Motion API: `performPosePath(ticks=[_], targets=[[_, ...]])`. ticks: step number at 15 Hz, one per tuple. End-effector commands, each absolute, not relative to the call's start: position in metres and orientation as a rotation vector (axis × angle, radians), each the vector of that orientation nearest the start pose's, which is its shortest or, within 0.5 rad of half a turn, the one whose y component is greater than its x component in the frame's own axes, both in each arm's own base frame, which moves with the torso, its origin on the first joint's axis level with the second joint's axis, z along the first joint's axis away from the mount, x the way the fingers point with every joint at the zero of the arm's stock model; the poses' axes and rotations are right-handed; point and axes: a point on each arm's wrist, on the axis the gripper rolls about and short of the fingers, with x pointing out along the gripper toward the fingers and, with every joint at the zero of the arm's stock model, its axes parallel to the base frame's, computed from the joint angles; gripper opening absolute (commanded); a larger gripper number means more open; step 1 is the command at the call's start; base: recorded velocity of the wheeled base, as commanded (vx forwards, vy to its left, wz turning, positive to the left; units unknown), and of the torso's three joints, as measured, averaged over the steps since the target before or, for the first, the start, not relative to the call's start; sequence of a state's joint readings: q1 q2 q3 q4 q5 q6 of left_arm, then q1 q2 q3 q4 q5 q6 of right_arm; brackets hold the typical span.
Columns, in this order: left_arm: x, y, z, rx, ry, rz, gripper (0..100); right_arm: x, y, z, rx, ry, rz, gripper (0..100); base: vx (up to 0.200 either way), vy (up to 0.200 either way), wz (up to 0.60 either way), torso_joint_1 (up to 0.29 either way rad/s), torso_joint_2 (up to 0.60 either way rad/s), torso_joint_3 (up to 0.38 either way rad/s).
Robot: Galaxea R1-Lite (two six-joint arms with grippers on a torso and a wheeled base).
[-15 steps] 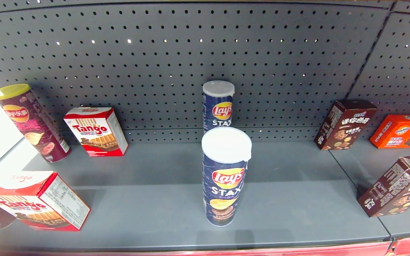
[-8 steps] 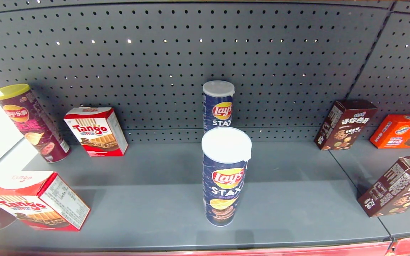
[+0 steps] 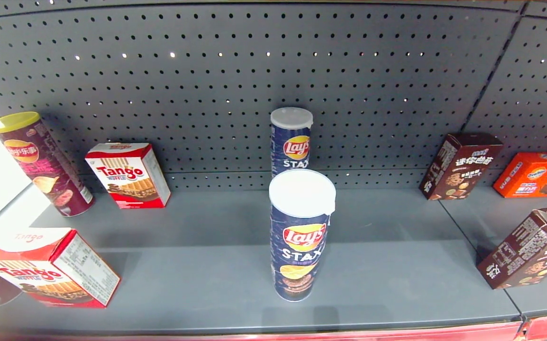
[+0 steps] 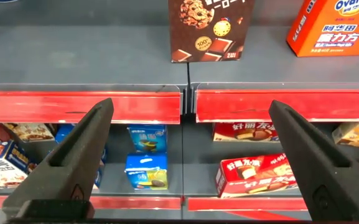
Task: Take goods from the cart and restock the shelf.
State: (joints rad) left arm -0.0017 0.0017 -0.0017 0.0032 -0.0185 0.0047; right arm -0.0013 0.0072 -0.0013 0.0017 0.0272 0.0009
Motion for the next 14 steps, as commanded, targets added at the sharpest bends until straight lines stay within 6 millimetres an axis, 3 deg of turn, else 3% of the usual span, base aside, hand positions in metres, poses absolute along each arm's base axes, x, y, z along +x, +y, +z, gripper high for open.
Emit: performPosePath(ticks=[1, 14], targets=[[-0.0228, -0.0004, 0.0756, 0.005, 0.003, -0.020, 100, -0.0222, 0.0007, 0.0760, 0.000, 0.009, 0.026, 100, 0.000, 0.000, 0.00, 0.000, 0.00, 0.000], [-0.0227, -0.0004, 0.0757, 0.005, 0.005, -0.018, 100, -0.0222, 0.0007, 0.0755, 0.000, 0.009, 0.028, 100, 0.000, 0.000, 0.05, 0.000, 0.00, 0.000]])
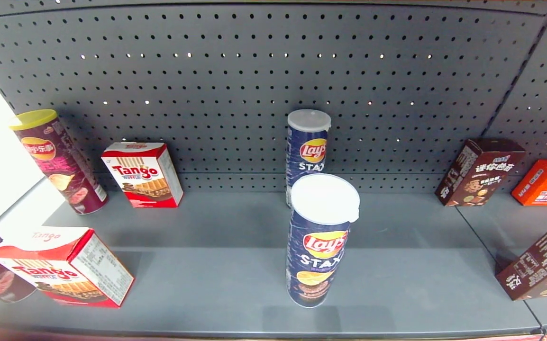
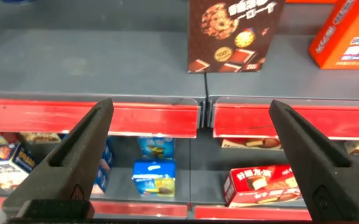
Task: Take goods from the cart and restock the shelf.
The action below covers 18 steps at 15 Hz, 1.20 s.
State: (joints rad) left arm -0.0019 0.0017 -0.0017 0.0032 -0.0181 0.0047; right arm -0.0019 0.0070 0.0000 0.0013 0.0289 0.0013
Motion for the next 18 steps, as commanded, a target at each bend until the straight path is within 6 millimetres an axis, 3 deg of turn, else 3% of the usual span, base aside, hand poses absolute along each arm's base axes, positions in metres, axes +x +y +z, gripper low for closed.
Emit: performPosePath(ticks=[1, 14, 18], targets=[[-0.0227, -0.0004, 0.0757, 0.005, 0.005, -0.020, 100, -0.0222, 0.0007, 0.0755, 0.002, 0.009, 0.029, 100, 0.000, 0.000, 0.00, 0.000, 0.00, 0.000], [-0.0228, -0.0004, 0.0756, 0.003, 0.003, -0.017, 100, -0.0222, 0.0007, 0.0755, 0.002, 0.009, 0.028, 100, 0.000, 0.000, 0.00, 0.000, 0.00, 0.000], [-0.0228, -0.0001, 0.0756, -0.005, 0.003, -0.006, 100, -0.0222, 0.0007, 0.0755, 0.002, 0.009, 0.028, 100, 0.000, -0.100, 0.00, 0.002, 0.00, -0.001]])
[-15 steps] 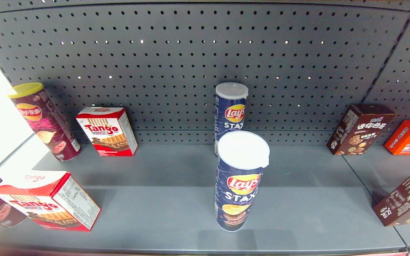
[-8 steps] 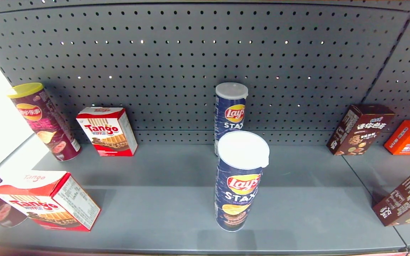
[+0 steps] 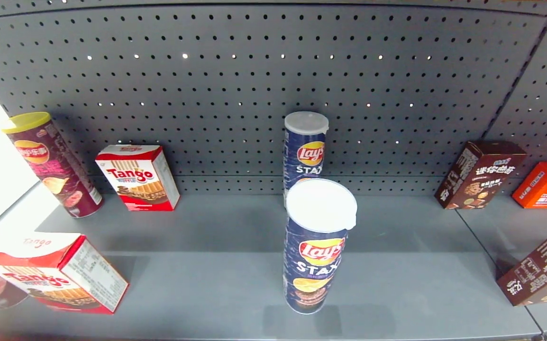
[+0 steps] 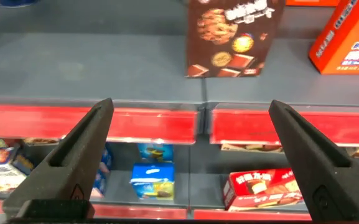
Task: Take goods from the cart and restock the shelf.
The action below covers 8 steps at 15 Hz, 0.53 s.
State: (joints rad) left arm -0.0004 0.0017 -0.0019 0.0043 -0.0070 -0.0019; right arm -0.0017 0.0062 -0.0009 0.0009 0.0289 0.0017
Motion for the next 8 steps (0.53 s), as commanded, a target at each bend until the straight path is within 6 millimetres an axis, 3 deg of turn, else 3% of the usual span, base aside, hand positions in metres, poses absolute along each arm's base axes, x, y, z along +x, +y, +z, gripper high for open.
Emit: performPosePath(ticks=[1, 5, 7, 8], targets=[[-0.0228, -0.0002, 0.0756, -0.003, 0.003, -0.008, 100, -0.0222, 0.0007, 0.0755, 0.000, 0.009, 0.029, 100, 0.000, 0.000, 0.00, 0.000, 0.00, 0.000], [-0.0228, -0.0002, 0.0756, -0.002, 0.003, -0.008, 100, -0.0223, 0.0007, 0.0759, 0.000, 0.008, 0.029, 100, 0.000, 0.000, 0.00, 0.000, 0.00, 0.000], [-0.0227, -0.0002, 0.0757, -0.002, 0.000, -0.009, 100, -0.0222, 0.0007, 0.0755, 0.000, 0.009, 0.028, 100, -0.200, 0.000, 0.00, 0.002, 0.00, 0.002], [-0.0227, -0.0002, 0.0757, -0.003, 0.000, -0.008, 100, -0.0222, 0.0007, 0.0755, 0.002, 0.009, 0.026, 100, 0.000, 0.000, 0.00, 0.000, 0.00, 0.000]])
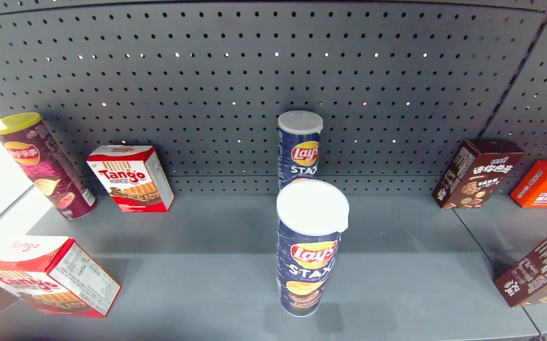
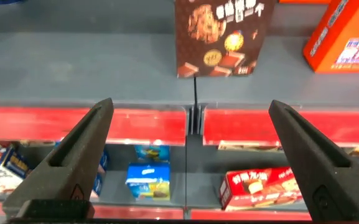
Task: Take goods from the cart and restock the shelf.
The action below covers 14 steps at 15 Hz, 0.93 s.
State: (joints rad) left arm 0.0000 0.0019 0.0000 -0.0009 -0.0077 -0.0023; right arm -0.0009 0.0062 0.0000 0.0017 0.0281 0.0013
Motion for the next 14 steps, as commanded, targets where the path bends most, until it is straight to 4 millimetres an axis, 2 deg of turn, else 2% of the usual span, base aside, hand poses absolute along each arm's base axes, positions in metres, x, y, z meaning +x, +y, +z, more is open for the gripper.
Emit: performPosePath(ticks=[1, 3, 5, 14], targets=[[-0.0227, -0.0002, 0.0757, -0.002, 0.000, -0.008, 100, -0.0222, 0.0007, 0.0755, 0.002, 0.009, 0.028, 100, 0.000, 0.000, 0.00, 0.000, 0.00, 0.000], [-0.0227, -0.0002, 0.0757, 0.000, 0.000, -0.009, 100, -0.0222, 0.0007, 0.0755, 0.000, 0.009, 0.029, 100, 0.000, 0.000, 0.00, 0.000, 0.00, 0.000], [-0.0227, -0.0003, 0.0757, 0.002, 0.000, -0.012, 100, -0.0222, 0.0007, 0.0755, 0.000, 0.009, 0.028, 100, -0.200, 0.000, 0.00, 0.017, 0.00, 0.005], [-0.0227, -0.0002, 0.0757, -0.002, 0.000, -0.009, 100, -0.0223, 0.0007, 0.0759, 0.000, 0.008, 0.028, 100, 0.000, 0.000, 0.00, 0.000, 0.00, 0.000]])
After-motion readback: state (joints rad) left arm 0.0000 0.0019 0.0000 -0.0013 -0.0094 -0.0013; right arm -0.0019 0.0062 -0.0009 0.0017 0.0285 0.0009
